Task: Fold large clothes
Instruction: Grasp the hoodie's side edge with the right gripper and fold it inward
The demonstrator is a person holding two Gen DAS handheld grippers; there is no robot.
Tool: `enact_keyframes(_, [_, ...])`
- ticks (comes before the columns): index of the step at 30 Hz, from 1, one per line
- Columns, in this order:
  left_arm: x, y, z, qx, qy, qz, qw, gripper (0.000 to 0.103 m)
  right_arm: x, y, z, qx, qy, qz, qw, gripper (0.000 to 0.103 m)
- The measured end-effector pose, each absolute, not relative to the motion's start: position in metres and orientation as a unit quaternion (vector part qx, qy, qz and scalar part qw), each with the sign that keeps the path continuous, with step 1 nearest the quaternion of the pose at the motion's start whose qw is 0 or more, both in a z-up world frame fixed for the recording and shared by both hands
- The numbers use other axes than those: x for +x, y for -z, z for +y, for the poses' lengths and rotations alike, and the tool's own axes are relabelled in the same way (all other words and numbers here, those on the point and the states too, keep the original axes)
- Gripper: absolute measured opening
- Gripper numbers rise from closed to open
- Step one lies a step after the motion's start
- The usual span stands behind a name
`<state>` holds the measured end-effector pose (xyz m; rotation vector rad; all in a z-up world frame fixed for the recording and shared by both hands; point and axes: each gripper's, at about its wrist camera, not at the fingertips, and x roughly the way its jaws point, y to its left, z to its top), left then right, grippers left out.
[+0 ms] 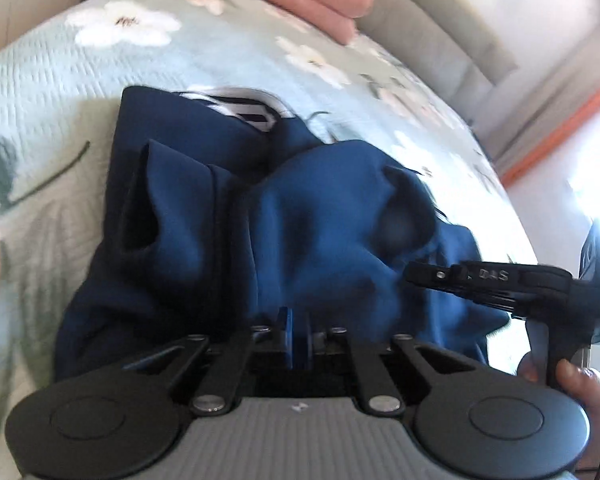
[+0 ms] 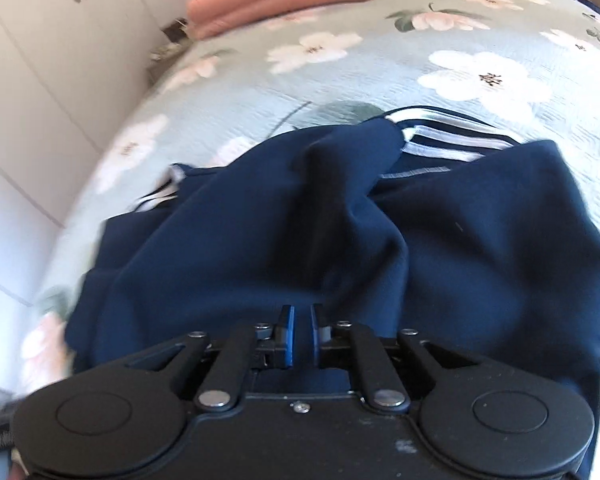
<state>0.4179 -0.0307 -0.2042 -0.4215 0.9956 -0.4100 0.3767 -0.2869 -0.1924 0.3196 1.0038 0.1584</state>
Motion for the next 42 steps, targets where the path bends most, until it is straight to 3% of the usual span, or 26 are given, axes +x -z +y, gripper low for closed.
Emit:
enact_keyframes(6, [0.362, 0.186, -0.010, -0.171, 0.222, 0.506, 0.816, 0.010, 0.281, 0.182, -0.321, 0.184, -0.060, 0.514, 0.836, 0.013])
enact_keyframes(8, [0.349, 0.183, -0.012, -0.164, 0.232, 0.522, 0.804, 0.014, 0.251, 0.178, -0.330, 0.187, -0.030, 0.529, 0.827, 0.013])
enact_keyframes(11, [0.327, 0.182, -0.004, -0.137, 0.246, 0.560, 0.779, 0.028, 0.202, 0.166, -0.348, 0.194, 0.026, 0.541, 0.818, 0.024])
enact_keyframes(17, [0.281, 0.176, 0.019, -0.132, 0.232, 0.585, 0.766, 0.031, 0.144, 0.179, -0.379, 0.169, 0.073, 0.596, 0.782, 0.039])
enact_keyframes(19, [0.267, 0.178, 0.030, -0.147, 0.187, 0.588, 0.773, 0.041, 0.138, 0.193, -0.388, 0.164, 0.057, 0.622, 0.764, 0.045])
enact_keyframes(21, [0.251, 0.182, 0.038, -0.173, 0.138, 0.594, 0.774, 0.047, 0.135, 0.202, -0.398, 0.170, 0.039, 0.640, 0.748, 0.054])
enact_keyframes(25, [0.233, 0.190, 0.041, -0.227, 0.094, 0.615, 0.749, 0.048, 0.128, 0.203, -0.416, 0.192, 0.006, 0.648, 0.737, 0.075])
enact_keyframes(30, [0.212, 0.193, 0.035, -0.288, 0.072, 0.611, 0.734, 0.062, 0.119, 0.224, -0.419, 0.209, -0.063, 0.677, 0.703, 0.076])
enact_keyframes(34, [0.188, 0.203, 0.033, -0.288, 0.048, 0.612, 0.735, 0.065, 0.115, 0.230, -0.403, 0.183, -0.091, 0.673, 0.711, 0.080])
enact_keyframes(35, [0.182, 0.209, 0.035, -0.299, 0.052, 0.614, 0.728, 0.065, 0.112, 0.228, -0.397, 0.167, -0.096, 0.672, 0.715, 0.080])
enact_keyframes(37, [0.169, 0.222, 0.040, -0.334, 0.070, 0.621, 0.706, 0.065, 0.106, 0.226, -0.383, 0.136, -0.108, 0.674, 0.718, 0.054])
enact_keyframes(39, [0.156, 0.239, 0.043, -0.364, 0.082, 0.626, 0.685, 0.065, 0.103, 0.226, -0.368, 0.090, -0.093, 0.672, 0.729, 0.021])
enact_keyframes(42, [0.142, 0.252, 0.043, -0.379, 0.069, 0.613, 0.690, 0.061, 0.103, 0.215, -0.358, 0.077, -0.071, 0.668, 0.737, 0.007])
